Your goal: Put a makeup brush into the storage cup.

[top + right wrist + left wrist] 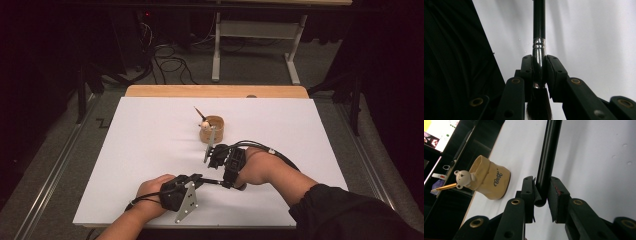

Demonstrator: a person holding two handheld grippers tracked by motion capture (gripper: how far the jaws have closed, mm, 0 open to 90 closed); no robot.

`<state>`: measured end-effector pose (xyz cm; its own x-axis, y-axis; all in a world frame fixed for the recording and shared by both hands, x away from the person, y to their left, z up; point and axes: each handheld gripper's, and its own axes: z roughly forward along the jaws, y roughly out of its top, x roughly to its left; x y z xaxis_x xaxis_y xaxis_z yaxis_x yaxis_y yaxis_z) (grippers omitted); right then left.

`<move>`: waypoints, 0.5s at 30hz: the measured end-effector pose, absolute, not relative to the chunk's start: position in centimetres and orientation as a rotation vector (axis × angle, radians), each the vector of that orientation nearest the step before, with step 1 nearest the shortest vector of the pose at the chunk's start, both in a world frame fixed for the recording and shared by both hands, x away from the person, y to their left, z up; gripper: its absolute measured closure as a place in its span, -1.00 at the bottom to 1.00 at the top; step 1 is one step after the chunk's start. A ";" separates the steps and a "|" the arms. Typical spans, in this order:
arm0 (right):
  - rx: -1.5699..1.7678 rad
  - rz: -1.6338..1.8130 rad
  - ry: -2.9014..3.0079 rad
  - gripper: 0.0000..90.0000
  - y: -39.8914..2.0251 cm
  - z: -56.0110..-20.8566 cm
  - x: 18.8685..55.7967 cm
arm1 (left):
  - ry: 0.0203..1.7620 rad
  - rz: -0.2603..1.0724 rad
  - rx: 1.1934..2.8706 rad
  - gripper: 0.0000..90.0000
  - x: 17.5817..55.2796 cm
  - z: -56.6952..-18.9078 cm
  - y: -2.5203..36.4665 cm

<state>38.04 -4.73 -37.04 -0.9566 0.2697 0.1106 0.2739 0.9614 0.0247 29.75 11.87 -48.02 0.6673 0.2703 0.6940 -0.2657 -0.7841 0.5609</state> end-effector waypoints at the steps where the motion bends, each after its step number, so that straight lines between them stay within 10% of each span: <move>1: -0.417 -0.063 -3.007 0.73 -4.7 -37.0 38.0 | -0.003 1.071 2.232 0.69 29.8 -48.0 11.9; 15: -0.419 -0.116 -3.035 0.60 -5.0 -36.3 38.2 | -0.013 1.081 2.233 0.75 29.8 -48.0 11.8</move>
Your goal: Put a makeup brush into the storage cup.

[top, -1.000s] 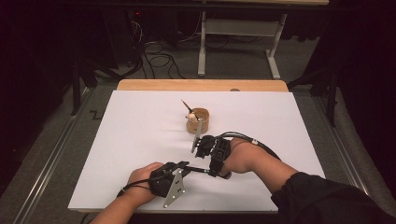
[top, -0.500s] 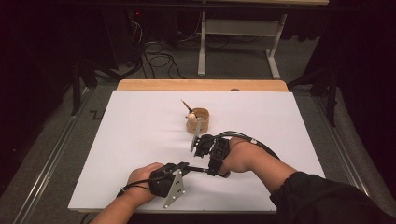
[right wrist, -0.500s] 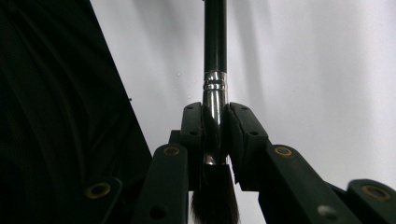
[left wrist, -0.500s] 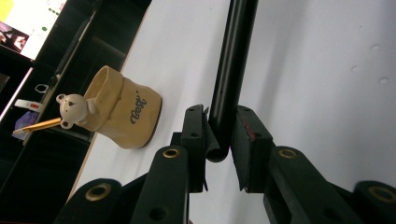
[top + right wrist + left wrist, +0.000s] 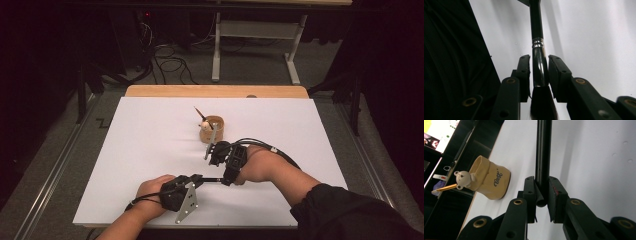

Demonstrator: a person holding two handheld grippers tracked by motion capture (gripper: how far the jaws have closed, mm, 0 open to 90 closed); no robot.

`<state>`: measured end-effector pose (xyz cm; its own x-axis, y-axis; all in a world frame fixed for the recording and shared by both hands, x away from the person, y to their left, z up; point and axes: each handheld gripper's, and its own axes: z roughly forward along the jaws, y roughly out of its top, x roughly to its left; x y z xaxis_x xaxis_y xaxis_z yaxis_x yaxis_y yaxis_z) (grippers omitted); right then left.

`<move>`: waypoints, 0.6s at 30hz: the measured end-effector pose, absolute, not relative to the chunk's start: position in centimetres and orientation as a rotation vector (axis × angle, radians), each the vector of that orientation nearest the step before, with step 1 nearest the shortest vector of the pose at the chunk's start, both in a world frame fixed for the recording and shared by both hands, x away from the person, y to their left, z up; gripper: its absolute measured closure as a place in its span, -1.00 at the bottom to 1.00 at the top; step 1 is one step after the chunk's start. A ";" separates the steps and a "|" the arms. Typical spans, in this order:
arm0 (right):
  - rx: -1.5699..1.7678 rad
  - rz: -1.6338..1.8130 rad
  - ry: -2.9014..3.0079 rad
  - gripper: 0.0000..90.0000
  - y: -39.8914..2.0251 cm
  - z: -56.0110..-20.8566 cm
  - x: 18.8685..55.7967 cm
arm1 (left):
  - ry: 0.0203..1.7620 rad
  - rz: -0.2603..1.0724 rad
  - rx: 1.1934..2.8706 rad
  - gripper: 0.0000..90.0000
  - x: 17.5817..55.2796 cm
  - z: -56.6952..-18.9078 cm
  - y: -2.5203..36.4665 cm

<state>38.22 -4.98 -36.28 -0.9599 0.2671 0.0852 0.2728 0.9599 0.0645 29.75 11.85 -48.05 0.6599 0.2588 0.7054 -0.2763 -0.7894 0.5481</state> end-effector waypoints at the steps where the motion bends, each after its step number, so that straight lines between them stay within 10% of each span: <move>1: -0.422 -0.115 -3.033 0.56 -5.0 -36.2 38.2 | -0.014 1.081 2.233 0.75 29.7 -48.0 11.8; 18: -0.450 -0.150 -3.031 -0.01 -5.3 -35.8 38.5 | 0.026 1.055 2.222 0.75 30.0 -48.1 11.9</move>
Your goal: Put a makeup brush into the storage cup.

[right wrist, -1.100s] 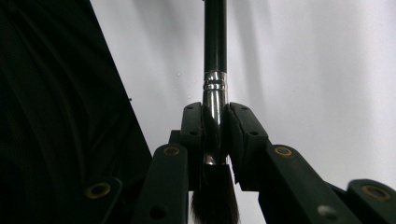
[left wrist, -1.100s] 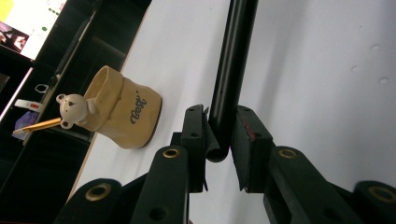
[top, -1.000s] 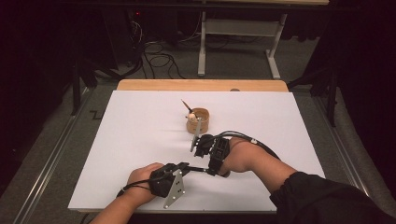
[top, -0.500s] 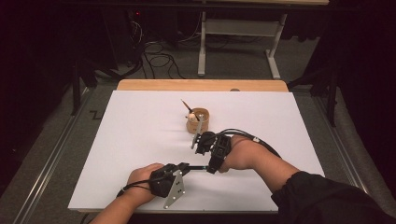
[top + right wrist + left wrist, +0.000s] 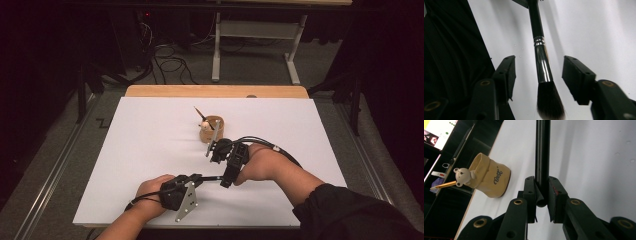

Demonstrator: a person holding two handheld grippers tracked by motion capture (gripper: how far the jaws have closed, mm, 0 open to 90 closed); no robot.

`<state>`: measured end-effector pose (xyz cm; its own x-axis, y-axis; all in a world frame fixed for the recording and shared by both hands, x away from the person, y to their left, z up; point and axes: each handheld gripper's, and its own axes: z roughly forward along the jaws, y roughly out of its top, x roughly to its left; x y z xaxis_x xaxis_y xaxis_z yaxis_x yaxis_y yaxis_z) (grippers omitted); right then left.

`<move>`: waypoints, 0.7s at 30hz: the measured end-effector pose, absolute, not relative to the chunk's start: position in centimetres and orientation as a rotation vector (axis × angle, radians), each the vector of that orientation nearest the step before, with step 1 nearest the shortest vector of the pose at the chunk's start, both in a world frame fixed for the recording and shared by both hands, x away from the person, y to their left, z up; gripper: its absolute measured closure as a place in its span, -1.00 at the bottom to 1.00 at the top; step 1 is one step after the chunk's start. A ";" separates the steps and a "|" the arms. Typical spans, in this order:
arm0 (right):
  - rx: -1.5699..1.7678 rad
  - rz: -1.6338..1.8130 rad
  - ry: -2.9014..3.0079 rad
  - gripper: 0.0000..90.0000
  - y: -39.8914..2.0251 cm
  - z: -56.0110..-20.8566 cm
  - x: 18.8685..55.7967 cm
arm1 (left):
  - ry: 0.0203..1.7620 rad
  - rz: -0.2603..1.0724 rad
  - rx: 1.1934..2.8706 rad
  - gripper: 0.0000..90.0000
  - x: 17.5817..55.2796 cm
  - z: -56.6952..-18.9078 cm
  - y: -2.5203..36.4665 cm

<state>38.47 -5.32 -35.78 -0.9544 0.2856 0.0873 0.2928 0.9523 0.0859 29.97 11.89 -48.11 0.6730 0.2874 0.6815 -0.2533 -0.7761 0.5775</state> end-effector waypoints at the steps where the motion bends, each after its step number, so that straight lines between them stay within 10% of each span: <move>1: -0.456 -0.152 -3.033 -0.04 -5.3 -35.7 38.5 | 0.032 1.054 2.221 0.75 30.0 -48.1 11.9; 21: -0.545 -0.183 -3.112 -0.99 -6.7 -35.4 38.7 | 0.055 1.063 2.238 0.75 30.3 -48.0 12.3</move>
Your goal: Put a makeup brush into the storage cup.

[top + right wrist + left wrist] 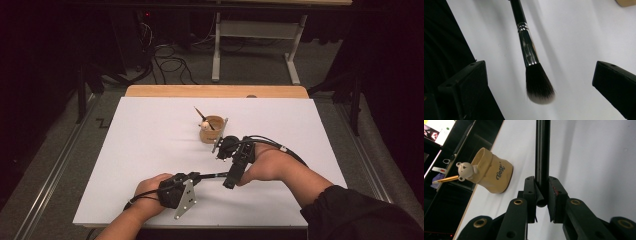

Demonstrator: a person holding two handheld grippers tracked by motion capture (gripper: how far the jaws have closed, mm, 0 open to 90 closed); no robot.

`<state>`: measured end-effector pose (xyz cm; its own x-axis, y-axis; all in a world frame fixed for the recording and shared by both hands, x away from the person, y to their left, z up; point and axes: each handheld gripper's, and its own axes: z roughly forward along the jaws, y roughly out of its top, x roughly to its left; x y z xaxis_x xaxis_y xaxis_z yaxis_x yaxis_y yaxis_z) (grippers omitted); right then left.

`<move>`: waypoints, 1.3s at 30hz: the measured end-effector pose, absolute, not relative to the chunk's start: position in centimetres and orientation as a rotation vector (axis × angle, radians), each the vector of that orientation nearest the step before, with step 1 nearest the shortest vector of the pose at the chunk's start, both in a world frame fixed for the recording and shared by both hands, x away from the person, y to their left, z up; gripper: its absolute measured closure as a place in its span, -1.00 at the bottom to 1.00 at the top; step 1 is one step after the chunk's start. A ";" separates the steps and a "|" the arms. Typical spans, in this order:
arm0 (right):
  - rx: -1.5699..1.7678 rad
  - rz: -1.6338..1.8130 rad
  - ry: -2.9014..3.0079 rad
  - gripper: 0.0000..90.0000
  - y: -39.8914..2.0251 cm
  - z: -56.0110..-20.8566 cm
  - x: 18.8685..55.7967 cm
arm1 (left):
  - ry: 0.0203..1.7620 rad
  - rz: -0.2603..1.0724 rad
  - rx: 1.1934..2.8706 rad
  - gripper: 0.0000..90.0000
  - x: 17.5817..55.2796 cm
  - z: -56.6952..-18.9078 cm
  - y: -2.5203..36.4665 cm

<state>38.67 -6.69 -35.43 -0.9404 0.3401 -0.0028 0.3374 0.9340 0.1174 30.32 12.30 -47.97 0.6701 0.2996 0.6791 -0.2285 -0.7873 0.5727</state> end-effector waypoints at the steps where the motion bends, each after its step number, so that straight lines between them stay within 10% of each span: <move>1: 0.548 0.160 3.067 -0.99 -6.7 -35.3 38.7 | 0.060 1.058 2.231 0.75 30.3 -48.0 12.3; 39: 0.695 0.199 2.971 -0.97 -13.0 -36.8 39.0 | 0.149 1.066 2.246 0.75 31.3 -47.8 13.5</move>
<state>39.00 -12.96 -36.78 -0.8934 0.4463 -0.0517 0.4355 0.8884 0.1450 31.35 13.53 -47.81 0.6646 0.3560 0.6569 -0.1624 -0.7893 0.5921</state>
